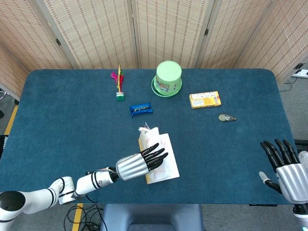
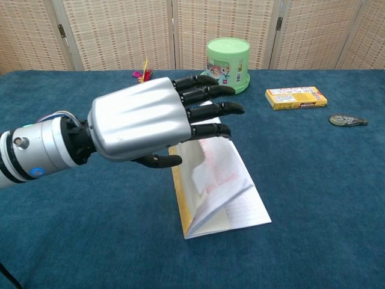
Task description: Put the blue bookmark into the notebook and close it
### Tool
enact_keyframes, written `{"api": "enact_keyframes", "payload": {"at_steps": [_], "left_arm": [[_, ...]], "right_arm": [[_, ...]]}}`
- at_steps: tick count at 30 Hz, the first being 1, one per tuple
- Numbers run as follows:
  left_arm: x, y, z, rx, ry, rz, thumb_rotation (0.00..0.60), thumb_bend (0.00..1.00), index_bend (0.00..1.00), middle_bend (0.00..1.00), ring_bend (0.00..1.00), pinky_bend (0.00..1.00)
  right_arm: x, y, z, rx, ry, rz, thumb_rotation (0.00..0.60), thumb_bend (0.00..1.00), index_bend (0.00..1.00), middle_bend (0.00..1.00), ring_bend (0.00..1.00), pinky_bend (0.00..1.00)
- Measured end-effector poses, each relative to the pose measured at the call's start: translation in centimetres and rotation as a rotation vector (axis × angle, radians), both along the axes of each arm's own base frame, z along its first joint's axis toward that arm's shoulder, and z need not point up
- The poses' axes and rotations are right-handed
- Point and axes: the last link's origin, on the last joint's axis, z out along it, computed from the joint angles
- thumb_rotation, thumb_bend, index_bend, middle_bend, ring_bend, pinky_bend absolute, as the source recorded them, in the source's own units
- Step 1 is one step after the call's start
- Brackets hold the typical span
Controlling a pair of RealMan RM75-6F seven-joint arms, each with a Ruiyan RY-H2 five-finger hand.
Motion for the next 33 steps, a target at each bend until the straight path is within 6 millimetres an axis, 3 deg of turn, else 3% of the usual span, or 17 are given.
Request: {"api": "enact_keyframes", "payload": {"at_steps": [6, 11, 17, 22, 27, 33], "left_arm": [[0.3, 0.6, 0.0, -0.034, -0.094, 0.136, 0.6, 0.26, 0.18, 0.08, 0.06, 0.15], [-1.2, 1.3, 1.5, -0.078, -0.211, 0.324, 0.6, 0.26, 0.18, 0.08, 0.06, 0.15], [-4.8, 1.1, 5.1, -0.138, -0.368, 0.599, 0.6, 0.26, 0.18, 0.08, 0.06, 0.15], [-8.9, 0.1, 9.4, -0.116, -0.457, 0.809, 0.6, 0.26, 0.18, 0.08, 0.06, 0.15], [-12.9, -1.9, 13.0, -0.053, -0.541, 0.987, 0.6, 0.26, 0.18, 0.08, 0.06, 0.15], [-16.1, -4.8, 15.9, 0.027, -0.614, 1.106, 0.6, 0.26, 0.18, 0.08, 0.06, 0.15]], "right_arm": [[0.0, 0.1, 0.3, -0.009, -0.001, -0.004, 0.6, 0.16, 0.0, 0.12, 0.0, 0.0], [-0.4, 0.2, 0.6, 0.0, -0.005, -0.026, 0.6, 0.16, 0.0, 0.12, 0.0, 0.0], [-1.1, -0.2, 0.8, 0.031, -0.018, -0.053, 0.6, 0.24, 0.0, 0.11, 0.0, 0.0], [-1.8, -0.8, 0.9, 0.059, -0.031, -0.064, 0.6, 0.29, 0.0, 0.11, 0.0, 0.0], [-2.4, -1.5, 0.7, 0.095, -0.028, -0.053, 0.6, 0.29, 0.0, 0.11, 0.0, 0.0], [-2.4, -1.8, 0.3, 0.117, -0.039, -0.032, 0.6, 0.26, 0.0, 0.12, 0.0, 0.0]]}}
